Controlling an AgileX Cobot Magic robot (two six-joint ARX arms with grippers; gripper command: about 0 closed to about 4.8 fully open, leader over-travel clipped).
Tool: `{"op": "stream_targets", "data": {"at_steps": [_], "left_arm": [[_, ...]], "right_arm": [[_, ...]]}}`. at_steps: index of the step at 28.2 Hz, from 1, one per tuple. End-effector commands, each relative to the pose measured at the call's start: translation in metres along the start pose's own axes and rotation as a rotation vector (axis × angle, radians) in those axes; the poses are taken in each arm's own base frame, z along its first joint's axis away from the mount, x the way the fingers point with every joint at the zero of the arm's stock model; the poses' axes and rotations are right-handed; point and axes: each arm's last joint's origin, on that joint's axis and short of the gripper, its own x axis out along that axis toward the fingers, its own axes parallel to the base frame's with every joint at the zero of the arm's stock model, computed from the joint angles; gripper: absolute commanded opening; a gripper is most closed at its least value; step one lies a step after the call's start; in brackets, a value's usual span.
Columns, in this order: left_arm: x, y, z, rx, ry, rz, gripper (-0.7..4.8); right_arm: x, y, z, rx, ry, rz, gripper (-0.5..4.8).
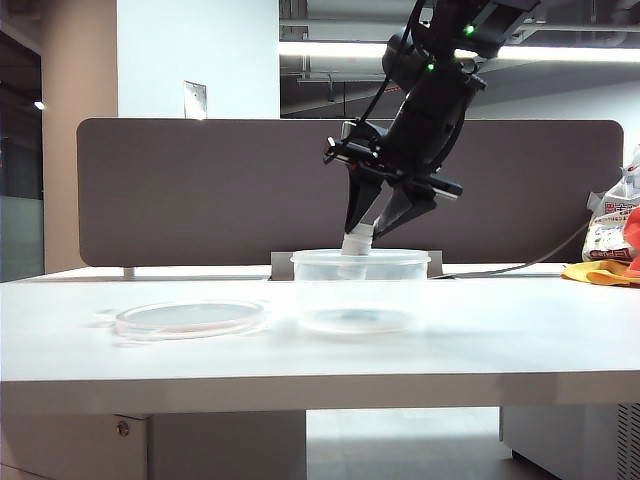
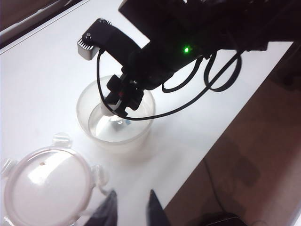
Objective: Remove the lid of the round box, pick up the small white medicine bottle inside, and place it on the table.
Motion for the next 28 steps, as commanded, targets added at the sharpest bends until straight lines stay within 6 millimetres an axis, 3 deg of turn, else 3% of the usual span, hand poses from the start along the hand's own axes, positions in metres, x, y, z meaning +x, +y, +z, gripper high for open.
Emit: {"op": "stream_targets", "data": {"at_steps": [1, 15, 28], "left_arm": [[-0.003, 0.000, 0.003, 0.010, -0.028, 0.004, 0.85], [-0.002, 0.000, 0.003, 0.009, -0.026, 0.004, 0.84], [-0.002, 0.000, 0.004, 0.011, -0.033, 0.004, 0.85]], "right_arm": [[-0.015, 0.003, 0.005, -0.044, -0.029, -0.036, 1.47], [-0.067, -0.008, 0.008, -0.055, -0.022, -0.178, 1.47], [-0.087, -0.063, -0.004, 0.077, 0.098, -0.269, 1.48]]}}
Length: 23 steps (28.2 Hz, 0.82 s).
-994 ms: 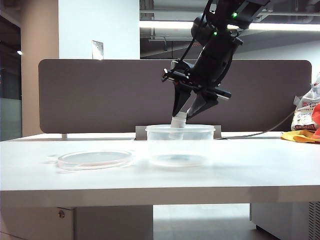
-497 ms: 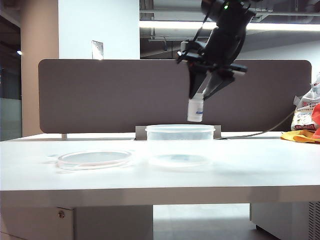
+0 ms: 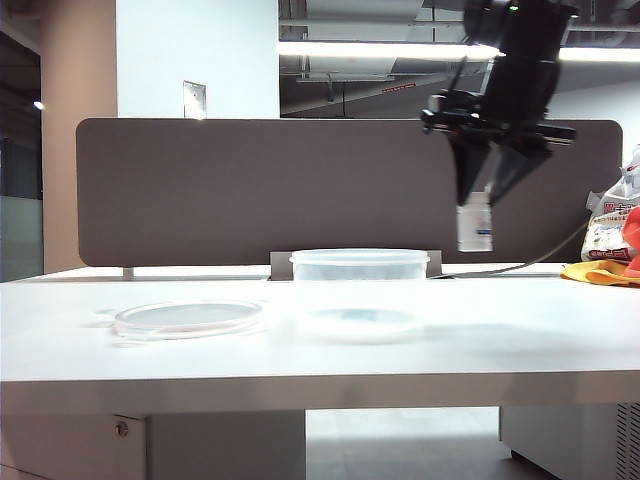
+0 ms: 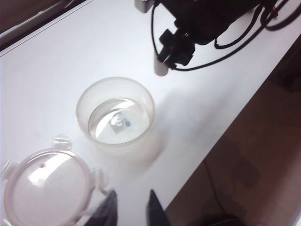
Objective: Remove the lid of the round box, pick up the small white medicine bottle inside, and place it on the table.
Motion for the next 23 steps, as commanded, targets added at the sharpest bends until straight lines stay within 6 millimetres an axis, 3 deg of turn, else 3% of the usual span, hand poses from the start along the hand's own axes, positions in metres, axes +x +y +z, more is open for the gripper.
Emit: {"op": "stream_targets", "data": {"at_steps": [1, 12, 23], "left_arm": [[-0.003, 0.000, 0.003, 0.010, -0.030, 0.004, 0.85], [-0.002, 0.000, 0.005, 0.014, -0.050, 0.005, 0.85], [-0.002, 0.000, 0.006, 0.015, -0.056, 0.006, 0.85]], "right_arm": [[-0.005, -0.008, 0.001, 0.015, -0.007, -0.008, 1.48], [0.000, -0.019, 0.002, 0.037, -0.012, -0.020, 1.48], [0.035, -0.022, -0.002, 0.042, 0.057, -0.010, 1.48]]}}
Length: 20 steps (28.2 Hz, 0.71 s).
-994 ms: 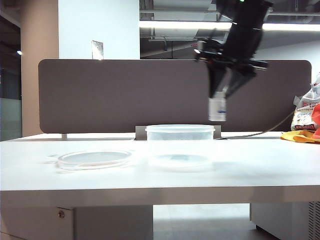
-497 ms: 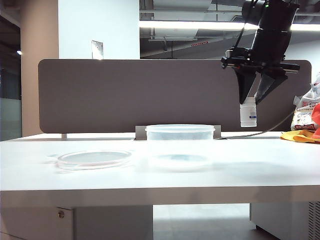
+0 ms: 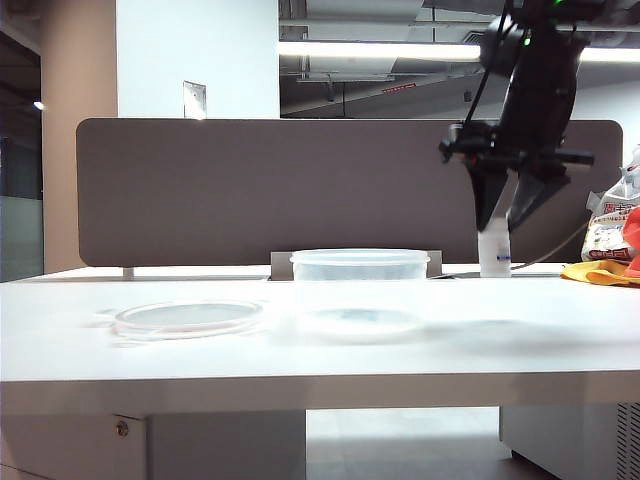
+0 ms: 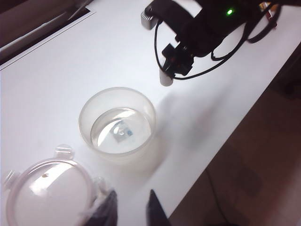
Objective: Remove the lid of the round box, pick up the small white medicine bottle inside, and place it on the table.
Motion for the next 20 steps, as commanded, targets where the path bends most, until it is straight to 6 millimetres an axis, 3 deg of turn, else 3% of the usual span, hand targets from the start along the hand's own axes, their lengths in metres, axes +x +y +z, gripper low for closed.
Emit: {"op": "stream_targets", "data": {"at_steps": [1, 17, 20], "left_arm": [[-0.002, 0.000, 0.002, 0.008, -0.021, 0.004, 0.84], [-0.003, 0.000, 0.003, 0.010, -0.033, 0.010, 0.84], [-0.003, 0.001, 0.004, 0.012, -0.038, 0.034, 0.84]], "right_arm": [[0.009, 0.000, 0.000, -0.002, 0.014, 0.015, 1.48], [0.034, -0.001, -0.003, 0.002, 0.061, 0.025, 1.52], [0.034, -0.001, -0.003, 0.002, 0.053, 0.028, 2.04]]}}
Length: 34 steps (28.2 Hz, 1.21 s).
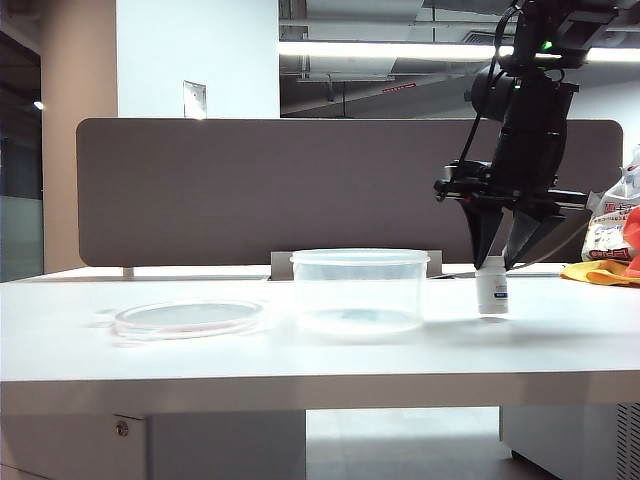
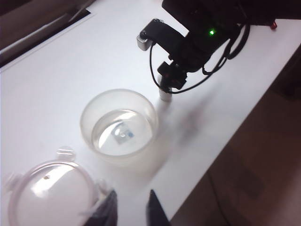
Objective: Remove the lid of the round box, pick up the small white medicine bottle inside, and place it on the table.
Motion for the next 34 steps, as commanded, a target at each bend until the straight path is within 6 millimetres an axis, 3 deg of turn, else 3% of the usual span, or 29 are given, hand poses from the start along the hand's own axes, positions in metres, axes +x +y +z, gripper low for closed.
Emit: {"op": "stream_targets", "data": {"at_steps": [1, 11, 16, 19, 23, 27, 31, 34], "left_arm": [[-0.003, 0.000, 0.003, 0.010, -0.031, 0.028, 0.84], [-0.003, 0.001, 0.004, 0.017, -0.033, 0.036, 0.84], [-0.002, 0.004, 0.005, 0.066, -0.034, 0.119, 0.84], [-0.001, 0.008, 0.006, 0.073, -0.032, 0.229, 0.84], [-0.005, 0.022, 0.007, 0.027, -0.055, 0.288, 0.83], [-0.007, 0.042, 0.003, -0.073, -0.080, 0.296, 0.77], [-0.010, 0.066, -0.014, -0.173, -0.098, 0.188, 0.15], [-0.010, 0.072, -0.031, -0.216, -0.116, 0.221, 0.15]], "right_arm": [[-0.002, 0.001, 0.002, -0.004, -0.022, 0.008, 2.25], [-0.002, 0.001, 0.003, -0.005, -0.027, 0.008, 2.35], [-0.011, 0.002, 0.007, -0.008, -0.076, 0.010, 2.84], [-0.030, 0.003, 0.012, -0.016, -0.156, 0.013, 2.84], [-0.073, 0.003, 0.017, -0.020, -0.306, 0.011, 2.73], [-0.114, 0.003, 0.013, -0.020, -0.388, 0.011, 1.61], [-0.140, 0.005, 0.002, -0.037, -0.382, 0.011, 1.44], [-0.152, 0.006, -0.011, -0.058, -0.320, 0.006, 1.43]]}}
